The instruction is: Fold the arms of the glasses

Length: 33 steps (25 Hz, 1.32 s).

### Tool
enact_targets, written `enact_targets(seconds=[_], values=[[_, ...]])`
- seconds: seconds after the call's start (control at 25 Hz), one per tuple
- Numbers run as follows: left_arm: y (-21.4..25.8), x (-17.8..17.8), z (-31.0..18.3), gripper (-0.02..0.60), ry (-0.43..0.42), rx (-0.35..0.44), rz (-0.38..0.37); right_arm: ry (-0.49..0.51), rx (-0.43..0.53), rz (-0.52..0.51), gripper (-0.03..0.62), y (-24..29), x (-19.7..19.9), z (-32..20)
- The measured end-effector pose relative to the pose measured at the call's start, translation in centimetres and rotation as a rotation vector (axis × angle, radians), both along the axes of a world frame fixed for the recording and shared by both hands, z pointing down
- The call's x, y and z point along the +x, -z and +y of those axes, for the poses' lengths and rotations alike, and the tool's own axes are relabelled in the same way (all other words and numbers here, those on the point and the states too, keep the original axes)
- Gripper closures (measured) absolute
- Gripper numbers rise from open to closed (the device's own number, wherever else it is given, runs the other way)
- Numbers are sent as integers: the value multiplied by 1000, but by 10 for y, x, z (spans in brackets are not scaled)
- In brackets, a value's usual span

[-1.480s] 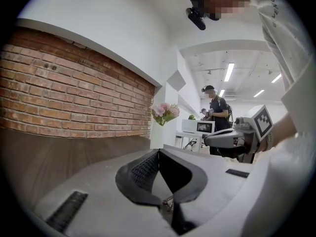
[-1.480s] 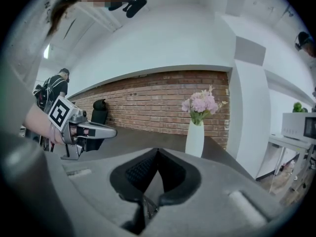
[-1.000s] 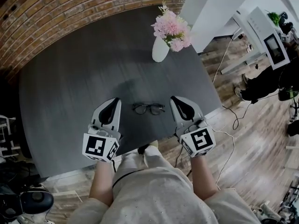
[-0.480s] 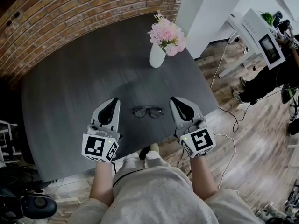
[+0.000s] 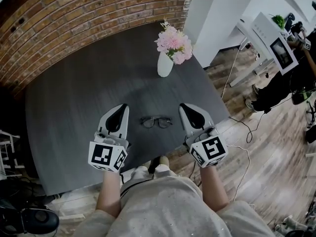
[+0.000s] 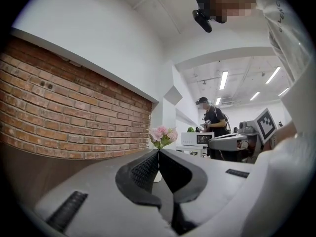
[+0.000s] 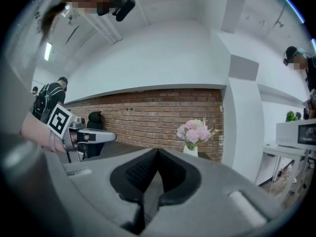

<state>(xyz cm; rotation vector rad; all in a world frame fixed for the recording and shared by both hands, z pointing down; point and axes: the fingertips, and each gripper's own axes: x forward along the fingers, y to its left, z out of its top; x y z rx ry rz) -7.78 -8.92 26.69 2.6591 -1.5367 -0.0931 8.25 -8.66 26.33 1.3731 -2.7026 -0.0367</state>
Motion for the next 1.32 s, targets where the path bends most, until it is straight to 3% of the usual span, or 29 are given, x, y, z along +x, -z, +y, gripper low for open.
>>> enact_targets(seconds=[0.48, 1.32], values=[[3, 0, 0, 583, -3, 14, 4, -8, 17, -1, 595, 6, 2, 2], [-17, -9, -11, 583, 15, -29, 0, 8, -20, 9, 594, -15, -5, -10]])
